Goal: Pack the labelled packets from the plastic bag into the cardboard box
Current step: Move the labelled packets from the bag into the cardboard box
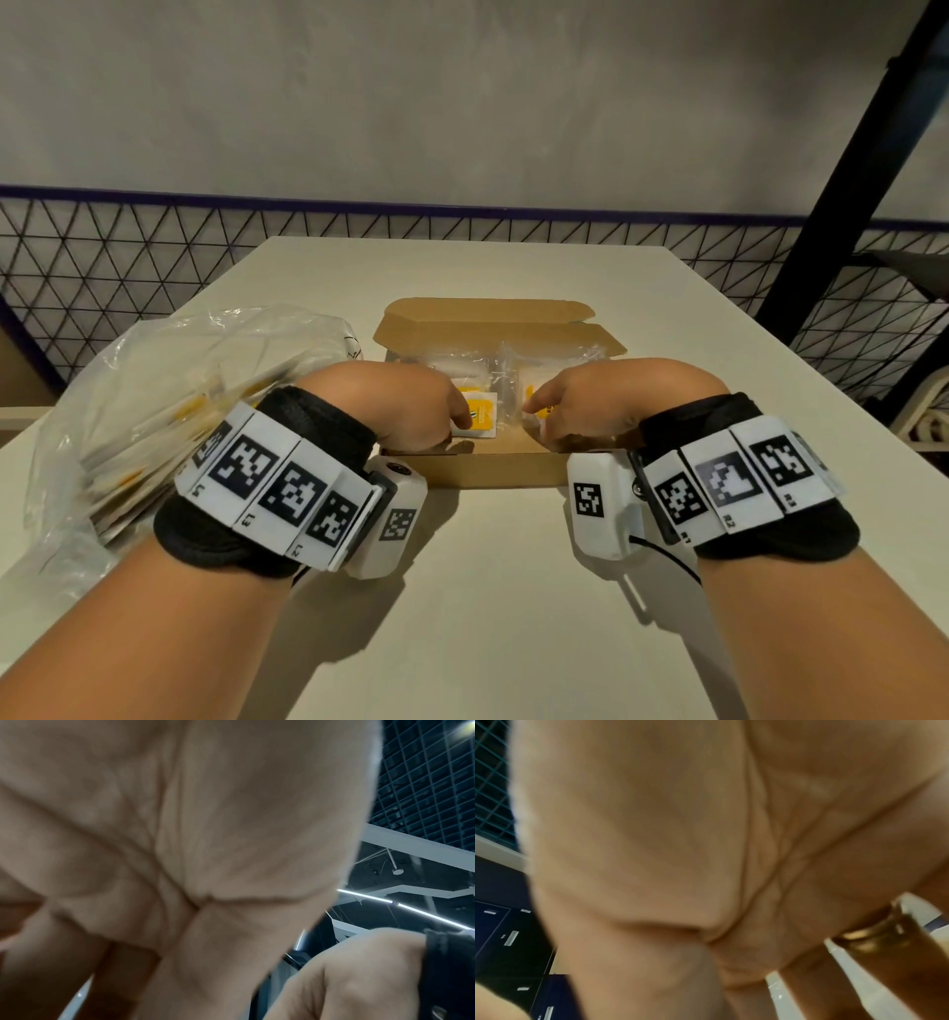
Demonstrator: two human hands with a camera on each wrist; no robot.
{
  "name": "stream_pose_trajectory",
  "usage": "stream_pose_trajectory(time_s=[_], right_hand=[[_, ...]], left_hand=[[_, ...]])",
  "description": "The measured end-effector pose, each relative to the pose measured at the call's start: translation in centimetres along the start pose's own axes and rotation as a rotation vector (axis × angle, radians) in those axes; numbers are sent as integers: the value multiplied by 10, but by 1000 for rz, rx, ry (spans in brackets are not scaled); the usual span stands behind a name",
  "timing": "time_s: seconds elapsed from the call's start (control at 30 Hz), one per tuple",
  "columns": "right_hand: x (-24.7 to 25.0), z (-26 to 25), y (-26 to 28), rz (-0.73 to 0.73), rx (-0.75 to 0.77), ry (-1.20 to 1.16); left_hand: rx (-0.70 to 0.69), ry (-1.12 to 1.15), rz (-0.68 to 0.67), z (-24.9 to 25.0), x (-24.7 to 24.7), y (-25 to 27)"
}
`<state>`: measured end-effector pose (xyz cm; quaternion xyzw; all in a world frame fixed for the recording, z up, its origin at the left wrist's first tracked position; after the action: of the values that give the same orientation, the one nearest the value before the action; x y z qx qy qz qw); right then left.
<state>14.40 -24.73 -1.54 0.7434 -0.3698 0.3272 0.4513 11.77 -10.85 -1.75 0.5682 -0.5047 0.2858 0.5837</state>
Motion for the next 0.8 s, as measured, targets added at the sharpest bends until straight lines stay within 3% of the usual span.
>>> stream_pose_trajectory(time_s=[0.33, 0.5, 0.6, 0.67, 0.73, 0.8], right_hand=[[-1, -3, -4, 26, 57, 130], [1, -7, -4, 18, 116, 59], [12, -17, -2, 153, 247, -104], [23, -28, 5, 338, 399, -179], [31, -36, 15, 485, 520, -233], [33, -43, 21, 529, 583, -243]], left_hand=[[19, 19, -25, 0, -1, 0], [110, 157, 113, -22, 17, 18], [241, 218, 168, -48, 24, 32], [366, 222, 173, -69, 23, 37], [464, 197, 147, -86, 18, 40], [509, 178, 99, -97, 11, 43]])
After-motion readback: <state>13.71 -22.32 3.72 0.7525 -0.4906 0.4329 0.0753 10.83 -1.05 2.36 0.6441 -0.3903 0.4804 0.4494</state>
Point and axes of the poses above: each hand's wrist, its own y-axis away from the middle knuckle, its own x-axis out of the back of the hand, z = x × y, the point moved 5 cm from there along -y, towards the middle knuckle, and after that the axes turned 15 degrees about -y, right-handed, at the moved point
